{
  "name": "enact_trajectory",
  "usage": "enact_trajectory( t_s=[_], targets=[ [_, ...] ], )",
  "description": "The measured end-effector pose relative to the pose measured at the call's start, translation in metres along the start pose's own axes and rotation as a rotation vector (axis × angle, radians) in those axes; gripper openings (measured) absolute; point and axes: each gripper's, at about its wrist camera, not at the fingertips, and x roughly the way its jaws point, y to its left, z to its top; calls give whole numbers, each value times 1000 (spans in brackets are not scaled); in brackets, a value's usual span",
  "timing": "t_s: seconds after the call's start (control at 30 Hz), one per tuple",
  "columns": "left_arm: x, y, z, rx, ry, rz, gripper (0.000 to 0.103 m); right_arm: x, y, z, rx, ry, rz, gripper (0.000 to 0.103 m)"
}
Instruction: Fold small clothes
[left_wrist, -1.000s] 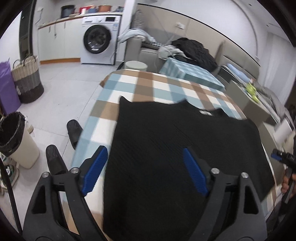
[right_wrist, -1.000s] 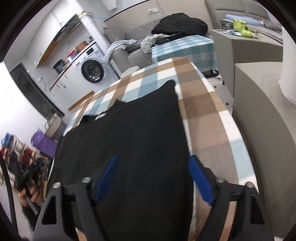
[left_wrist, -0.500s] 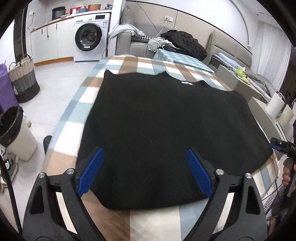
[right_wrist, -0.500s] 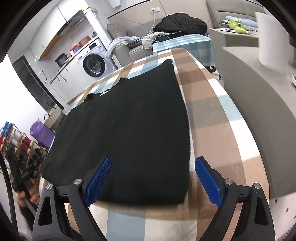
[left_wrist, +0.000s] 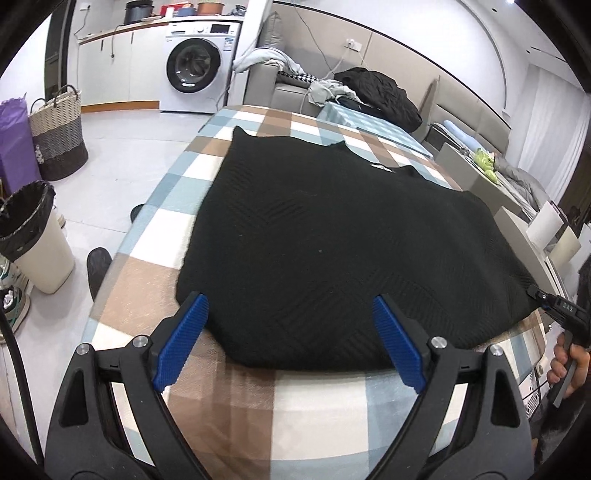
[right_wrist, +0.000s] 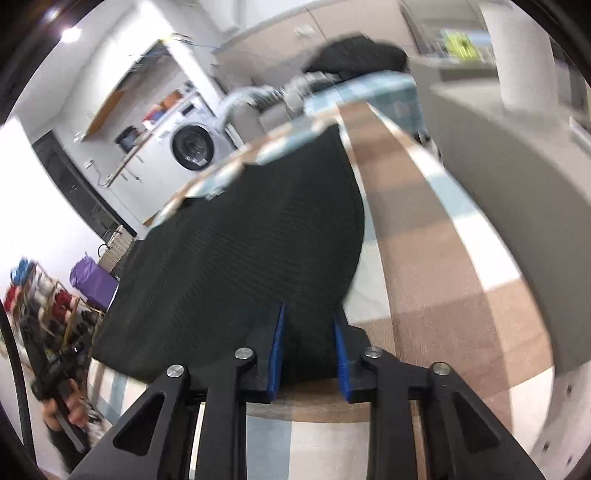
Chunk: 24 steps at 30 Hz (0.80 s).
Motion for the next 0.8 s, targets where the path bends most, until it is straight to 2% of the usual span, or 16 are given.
enact_trajectory(
  t_s=[0.07, 0.23, 0.33, 0.4, 0.57, 0.63, 0.67, 0.7, 0.8],
  targets=[
    [-3, 5, -1, -6, -5, 2, 89, -6, 2, -3, -15, -14, -30, 17],
    [-4, 6, -2, 4, -2, 10, 89, 4, 2, -11, -31, 49, -97, 17],
    [-3, 2, 0, 24, -3, 8, 89, -2, 6, -6, -28, 41, -100, 21],
    [-1, -4, 2, 32, 6, -5, 89, -11, 4, -2, 6, 4, -137, 33],
    [4, -28, 5, 85, 11, -52, 89, -27, 19, 4, -16, -62, -151, 45],
    [9, -42, 6, 106, 15, -65, 89, -29, 34, 4, -56, -75, -149, 59],
    [13, -48, 6, 112, 26, -80, 89, -25, 45, 2, -89, -63, -142, 74],
    [19, -55, 7, 123, 42, -94, 89, -21, 55, 1, -123, -45, -133, 78],
    [35, -80, 6, 194, 87, -87, 89, 4, 88, -4, -233, 28, -90, 80]
  ],
)
